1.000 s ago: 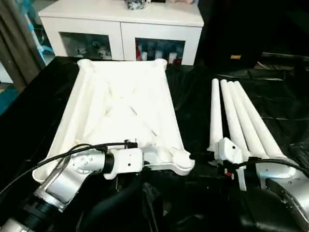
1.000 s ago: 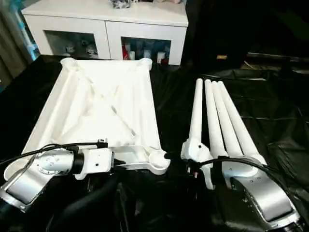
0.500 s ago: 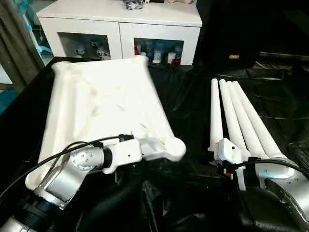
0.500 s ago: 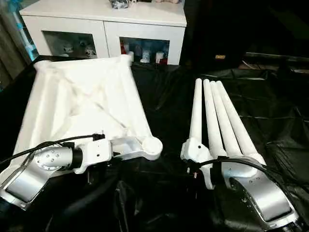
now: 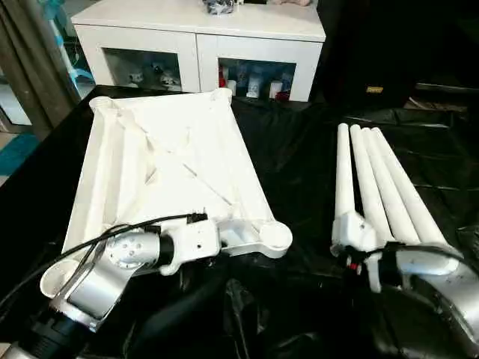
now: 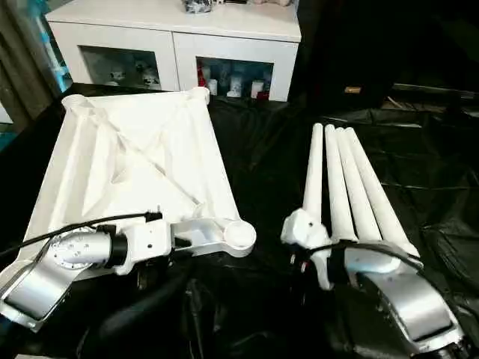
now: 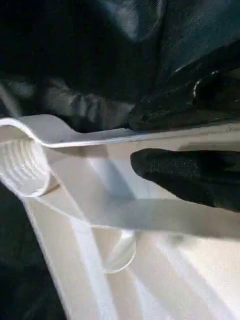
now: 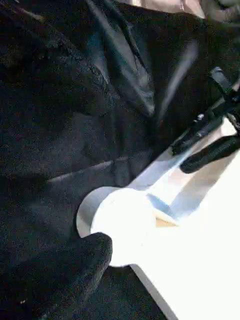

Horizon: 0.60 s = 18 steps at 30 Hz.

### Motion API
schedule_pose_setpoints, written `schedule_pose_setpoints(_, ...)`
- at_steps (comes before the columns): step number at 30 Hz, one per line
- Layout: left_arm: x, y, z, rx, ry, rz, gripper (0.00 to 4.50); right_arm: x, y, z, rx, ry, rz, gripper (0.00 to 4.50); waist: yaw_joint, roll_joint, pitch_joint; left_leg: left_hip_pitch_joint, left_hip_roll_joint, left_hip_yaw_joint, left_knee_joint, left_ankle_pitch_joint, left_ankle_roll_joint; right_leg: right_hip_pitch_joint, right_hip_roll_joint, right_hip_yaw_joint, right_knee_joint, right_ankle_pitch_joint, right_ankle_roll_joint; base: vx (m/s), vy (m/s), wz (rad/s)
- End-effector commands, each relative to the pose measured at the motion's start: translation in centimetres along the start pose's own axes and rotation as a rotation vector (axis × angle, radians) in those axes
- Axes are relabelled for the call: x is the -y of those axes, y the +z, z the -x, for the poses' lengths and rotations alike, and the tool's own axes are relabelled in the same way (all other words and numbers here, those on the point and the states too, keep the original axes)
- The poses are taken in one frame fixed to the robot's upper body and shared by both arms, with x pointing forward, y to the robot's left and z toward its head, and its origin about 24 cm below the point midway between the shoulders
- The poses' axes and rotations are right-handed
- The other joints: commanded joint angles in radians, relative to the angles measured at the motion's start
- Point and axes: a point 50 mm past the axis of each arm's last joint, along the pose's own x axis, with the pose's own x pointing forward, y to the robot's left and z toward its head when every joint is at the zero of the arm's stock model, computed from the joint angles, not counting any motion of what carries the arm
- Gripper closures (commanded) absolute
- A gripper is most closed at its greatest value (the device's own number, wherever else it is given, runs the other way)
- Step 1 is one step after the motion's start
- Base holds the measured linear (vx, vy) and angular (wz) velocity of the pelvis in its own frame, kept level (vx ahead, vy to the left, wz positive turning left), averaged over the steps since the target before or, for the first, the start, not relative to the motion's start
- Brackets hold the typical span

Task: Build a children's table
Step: Move table base

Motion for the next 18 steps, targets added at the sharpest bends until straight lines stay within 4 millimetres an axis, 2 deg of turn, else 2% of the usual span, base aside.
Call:
schedule_pose_setpoints(1,-1.5,0.8,1.3,0.045,0.056,0.000,3.36,0.4,1.5,0.5,0.082,-0.036,-0.022,0.11,0.002,-0.003,-0.049,-0.001,0.069,-0.023,-0.086,-0.099,0.072,0.046,-0.084,0.043,-0.066,-0.016,-0.284,0.000,0.000,0.00)
schedule_pose_setpoints(5,-2.1,1.4,2.4,0.125,0.089,0.090,3.36,1.6,2.6,0.2,0.148,-0.151,-0.054,0.11,-0.003,-0.001,-0.050,0.001,0.066,-0.021,-0.086,-0.076,0.055,0.041,-0.079,0.040,-0.061,-0.017,-0.291,0.000,0.000,0.00)
schedule_pose_setpoints(8,-3.1,2.0,3.1,0.191,0.134,0.150,3.36,3.4,3.3,-0.3,0.169,-0.308,-0.146,0.11,-0.009,-0.004,-0.051,0.001,0.061,-0.019,-0.085,-0.040,0.048,0.039,-0.074,0.039,-0.058,0.002,-0.294,0.000,0.000,0.00)
schedule_pose_setpoints(11,-3.6,2.7,3.4,0.233,0.155,0.165,3.36,4.9,3.7,-1.2,0.167,-0.488,-0.228,0.11,-0.008,0.000,-0.052,0.003,0.058,-0.015,-0.085,-0.025,0.030,0.036,-0.070,0.039,-0.057,0.004,-0.286,0.000,0.000,0.00)
schedule_pose_setpoints(12,-3.7,3.1,3.4,0.261,0.145,0.176,3.36,5.6,3.7,-1.4,0.152,-0.587,-0.245,0.11,-0.009,0.000,-0.053,0.004,0.057,-0.014,-0.086,-0.017,0.008,0.035,-0.069,0.038,-0.057,0.007,-0.275,0.000,0.000,0.00)
schedule_pose_setpoints(13,-3.6,3.5,3.4,0.283,0.132,0.192,3.36,6.1,3.5,-1.6,0.122,-0.658,-0.262,0.11,-0.006,0.002,-0.056,0.008,0.057,-0.012,-0.085,-0.013,0.001,0.036,-0.068,0.039,-0.055,0.016,-0.272,0.000,0.000,0.00)
schedule_pose_setpoints(14,-3.6,3.9,3.4,0.305,0.115,0.211,3.36,6.5,3.2,-1.8,0.076,-0.724,-0.289,0.11,-0.007,0.007,-0.055,0.007,0.054,-0.012,-0.085,0.000,-0.012,0.035,-0.065,0.039,-0.053,0.039,-0.269,0.000,0.000,0.00)
schedule_pose_setpoints(15,-3.5,4.0,3.4,0.309,0.103,0.215,3.36,6.5,2.9,-2.0,0.020,-0.730,-0.313,0.11,-0.005,0.006,-0.056,0.008,0.053,-0.011,-0.086,0.000,-0.015,0.037,-0.064,0.039,-0.053,0.047,-0.267,0.000,0.000,0.00)
schedule_pose_setpoints(16,-3.5,4.1,3.4,0.309,0.093,0.219,3.36,6.6,2.6,-2.1,-0.027,-0.737,-0.342,0.11,-0.002,0.001,-0.056,0.005,0.054,-0.011,-0.085,0.000,-0.015,0.041,-0.065,0.040,-0.052,0.062,-0.261,0.000,0.000,0.00)
schedule_pose_setpoints(18,-3.3,4.3,3.3,0.306,0.059,0.225,3.36,6.8,2.3,-2.4,-0.051,-0.755,-0.452,0.11,-0.003,0.000,-0.056,0.002,0.051,-0.011,-0.086,0.005,-0.017,0.044,-0.065,0.041,-0.052,0.067,-0.252,0.000,0.000,0.00)
